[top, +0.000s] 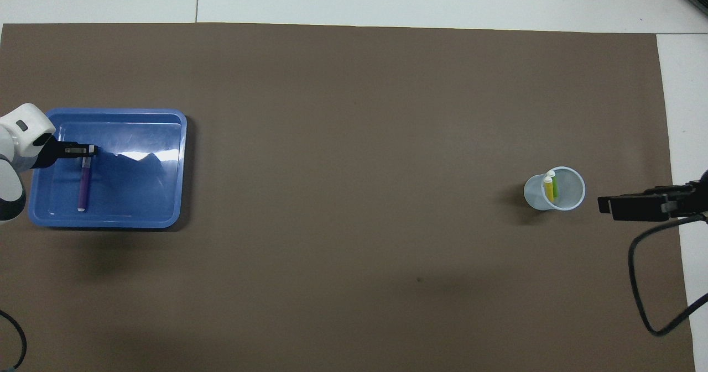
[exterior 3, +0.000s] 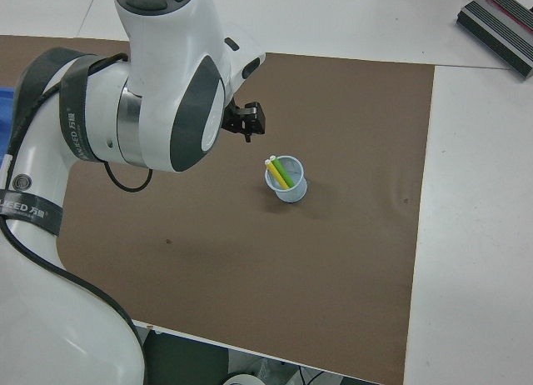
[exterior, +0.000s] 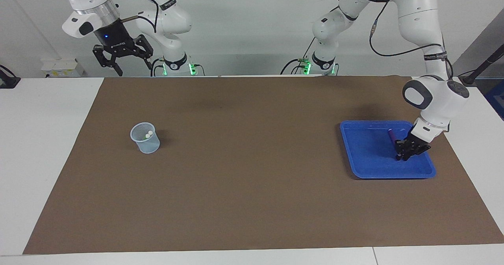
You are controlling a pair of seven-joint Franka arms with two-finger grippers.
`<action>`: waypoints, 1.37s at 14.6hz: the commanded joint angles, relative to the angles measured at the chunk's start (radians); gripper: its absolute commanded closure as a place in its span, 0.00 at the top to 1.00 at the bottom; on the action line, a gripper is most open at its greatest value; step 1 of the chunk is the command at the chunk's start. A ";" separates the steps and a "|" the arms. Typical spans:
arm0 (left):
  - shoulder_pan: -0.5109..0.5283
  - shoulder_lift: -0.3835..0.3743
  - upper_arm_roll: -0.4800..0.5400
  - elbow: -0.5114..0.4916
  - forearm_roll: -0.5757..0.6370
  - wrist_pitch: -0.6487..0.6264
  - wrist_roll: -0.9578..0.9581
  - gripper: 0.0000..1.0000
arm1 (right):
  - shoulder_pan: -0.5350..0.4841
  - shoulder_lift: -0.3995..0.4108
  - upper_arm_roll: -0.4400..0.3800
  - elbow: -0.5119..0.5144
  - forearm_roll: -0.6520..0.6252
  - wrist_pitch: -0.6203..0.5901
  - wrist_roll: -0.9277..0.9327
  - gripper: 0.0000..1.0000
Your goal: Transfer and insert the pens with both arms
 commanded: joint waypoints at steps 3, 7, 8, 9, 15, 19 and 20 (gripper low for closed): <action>-0.009 0.014 0.004 -0.007 0.022 0.012 0.001 0.44 | -0.010 -0.012 0.014 0.013 0.031 0.082 0.009 1.00; -0.007 0.014 0.004 -0.007 0.022 0.014 0.004 0.57 | -0.011 -0.033 0.006 0.013 0.031 0.016 -0.002 1.00; -0.006 0.014 0.004 -0.007 0.022 0.012 0.004 0.57 | -0.011 -0.035 0.005 0.014 0.031 -0.013 0.000 1.00; -0.004 0.014 0.004 -0.007 0.022 0.012 0.010 0.56 | -0.011 -0.041 0.005 0.015 0.031 -0.013 0.003 1.00; 0.007 0.013 0.004 -0.007 0.022 0.002 0.030 0.41 | 0.053 -0.040 0.014 0.001 0.076 0.082 0.084 1.00; 0.007 0.013 0.004 -0.007 0.022 0.000 0.030 0.25 | 0.095 -0.032 0.014 -0.016 0.110 0.105 0.228 1.00; 0.007 0.013 0.004 -0.006 0.022 -0.001 0.028 0.20 | 0.095 -0.030 0.014 -0.018 0.125 0.105 0.231 1.00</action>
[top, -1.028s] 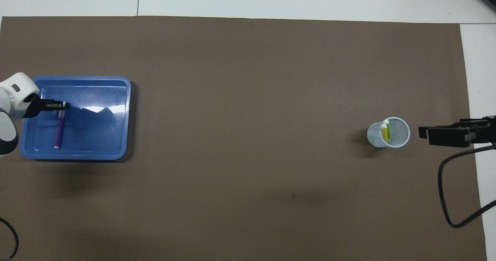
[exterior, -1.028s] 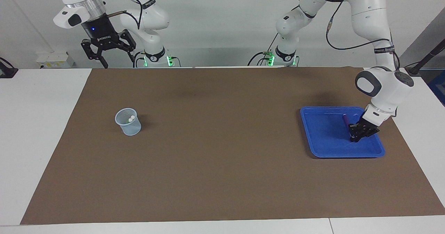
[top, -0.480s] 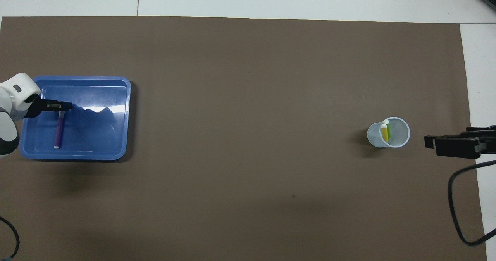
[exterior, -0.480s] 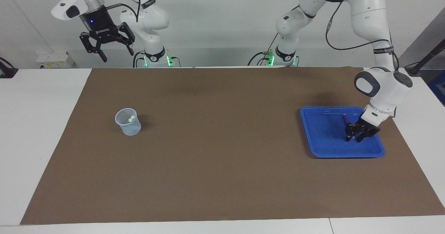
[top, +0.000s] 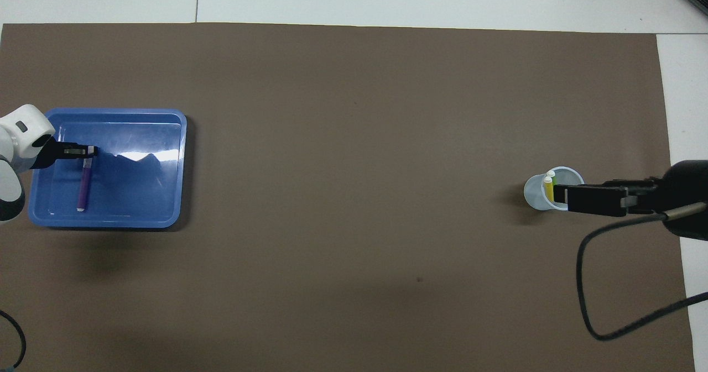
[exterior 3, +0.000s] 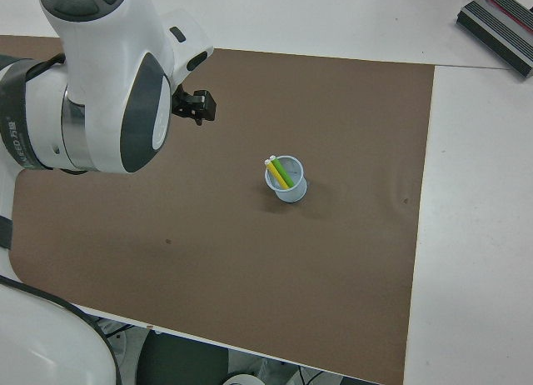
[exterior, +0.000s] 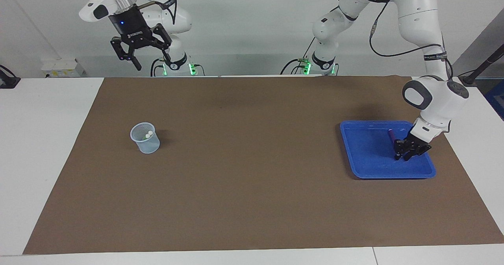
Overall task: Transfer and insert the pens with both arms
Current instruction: 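Close the left gripper on the purple pen and lift it from the tray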
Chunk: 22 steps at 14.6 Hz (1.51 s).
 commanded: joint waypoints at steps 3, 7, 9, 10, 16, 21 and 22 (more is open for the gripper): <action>0.004 0.011 -0.001 -0.006 0.020 0.000 0.004 0.01 | -0.011 0.026 -0.003 -0.044 0.077 0.073 0.051 1.00; 0.002 0.011 -0.001 -0.002 0.020 -0.005 0.004 0.00 | 0.000 0.070 -0.003 -0.078 0.082 0.119 0.067 1.00; -0.001 0.011 -0.001 0.003 0.020 -0.009 0.004 0.00 | 0.011 0.069 -0.001 -0.083 0.082 0.115 0.072 1.00; -0.003 0.011 -0.001 0.009 0.020 -0.025 0.004 0.00 | 0.026 0.069 -0.001 -0.083 0.082 0.110 0.085 1.00; -0.006 0.012 -0.001 0.070 0.018 -0.109 -0.007 0.00 | 0.048 0.069 -0.003 -0.083 0.085 0.096 0.151 1.00; -0.012 0.005 -0.001 0.113 0.018 -0.201 -0.028 0.00 | 0.048 0.069 -0.001 -0.084 0.086 0.099 0.154 1.00; -0.012 0.000 -0.001 0.121 0.018 -0.218 -0.057 0.00 | 0.048 0.069 -0.001 -0.083 0.097 0.096 0.154 1.00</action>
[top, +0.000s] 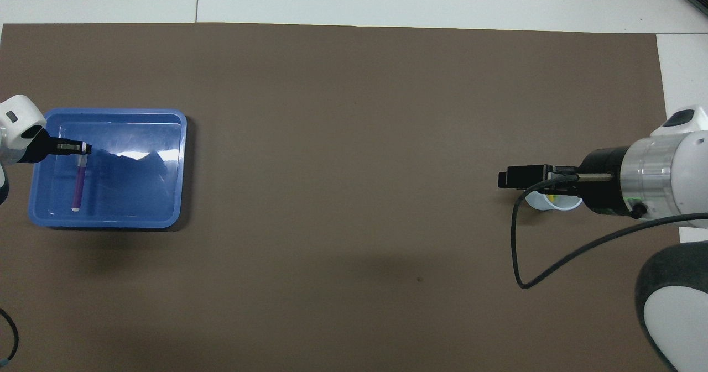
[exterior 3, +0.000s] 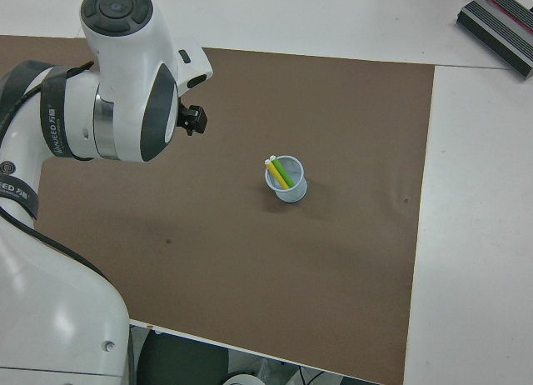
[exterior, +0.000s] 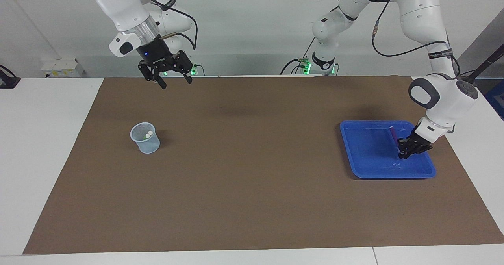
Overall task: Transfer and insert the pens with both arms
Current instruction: 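Close the left gripper on the purple pen and lift it from the tray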
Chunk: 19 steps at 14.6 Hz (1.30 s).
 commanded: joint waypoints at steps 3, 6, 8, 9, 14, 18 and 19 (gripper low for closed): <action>-0.010 -0.017 -0.003 0.069 0.018 -0.124 -0.127 0.00 | -0.010 -0.018 0.001 -0.018 0.082 -0.003 0.019 1.00; -0.023 -0.031 -0.007 0.122 0.014 -0.184 -0.274 0.00 | -0.009 -0.018 0.001 -0.018 0.083 -0.002 0.036 1.00; -0.024 -0.038 -0.007 0.139 0.007 -0.203 -0.354 0.00 | -0.012 -0.017 0.001 -0.007 0.083 0.000 0.047 1.00; -0.022 -0.045 -0.007 0.143 0.005 -0.208 -0.389 0.00 | -0.017 -0.017 0.001 -0.007 0.083 -0.002 0.045 1.00; -0.007 -0.086 0.003 0.141 -0.130 -0.209 -0.515 0.00 | -0.020 -0.017 -0.002 -0.006 0.088 -0.002 0.047 1.00; 0.009 -0.120 0.006 0.139 -0.154 -0.214 -0.667 0.00 | -0.014 -0.017 -0.005 -0.004 0.114 -0.019 0.048 1.00; 0.013 -0.132 0.006 0.139 -0.166 -0.224 -0.702 0.00 | -0.014 -0.018 -0.005 -0.004 0.114 -0.019 0.048 1.00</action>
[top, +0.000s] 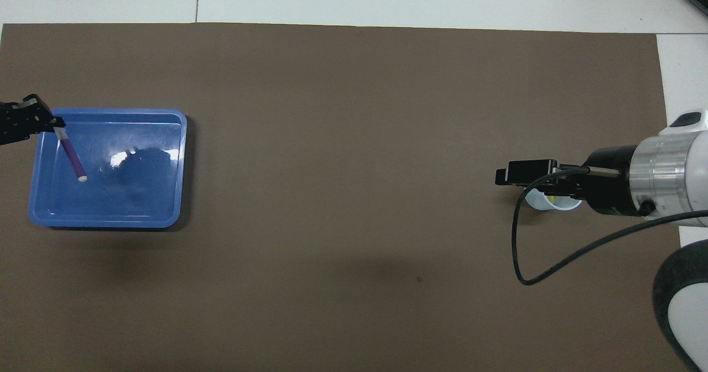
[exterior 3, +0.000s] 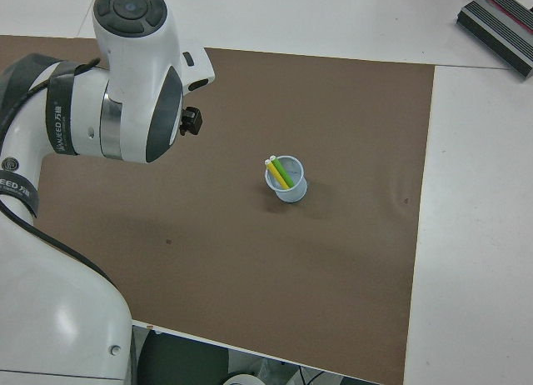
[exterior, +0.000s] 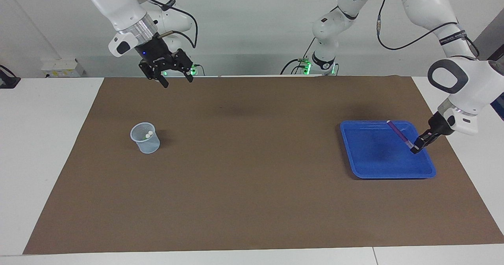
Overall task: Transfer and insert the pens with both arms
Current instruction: 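Close the left gripper on the purple pen and lift it from the tray, then carry the purple pen toward the center while the right gripper approaches it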
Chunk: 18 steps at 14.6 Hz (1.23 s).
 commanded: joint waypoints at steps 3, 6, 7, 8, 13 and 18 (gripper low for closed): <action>0.026 -0.053 0.003 -0.003 -0.075 -0.036 -0.175 0.00 | -0.009 -0.014 0.000 -0.005 0.028 -0.010 0.013 1.00; 0.017 -0.073 0.000 -0.003 -0.095 -0.019 -0.357 0.00 | -0.009 -0.012 0.000 -0.002 0.057 -0.005 0.013 1.00; 0.010 -0.079 -0.001 -0.004 -0.095 -0.008 -0.409 0.00 | -0.007 -0.012 0.000 -0.002 0.063 -0.005 0.013 1.00; 0.007 -0.089 -0.006 -0.007 -0.095 0.001 -0.464 0.00 | -0.001 -0.014 0.000 -0.002 0.063 -0.005 0.014 1.00; -0.048 -0.118 -0.011 -0.016 -0.095 0.043 -0.676 0.00 | 0.004 -0.011 0.001 0.001 0.066 0.007 0.034 1.00; -0.123 -0.176 -0.009 -0.056 -0.095 0.092 -0.889 0.00 | 0.071 0.006 0.007 0.007 0.126 0.091 0.164 1.00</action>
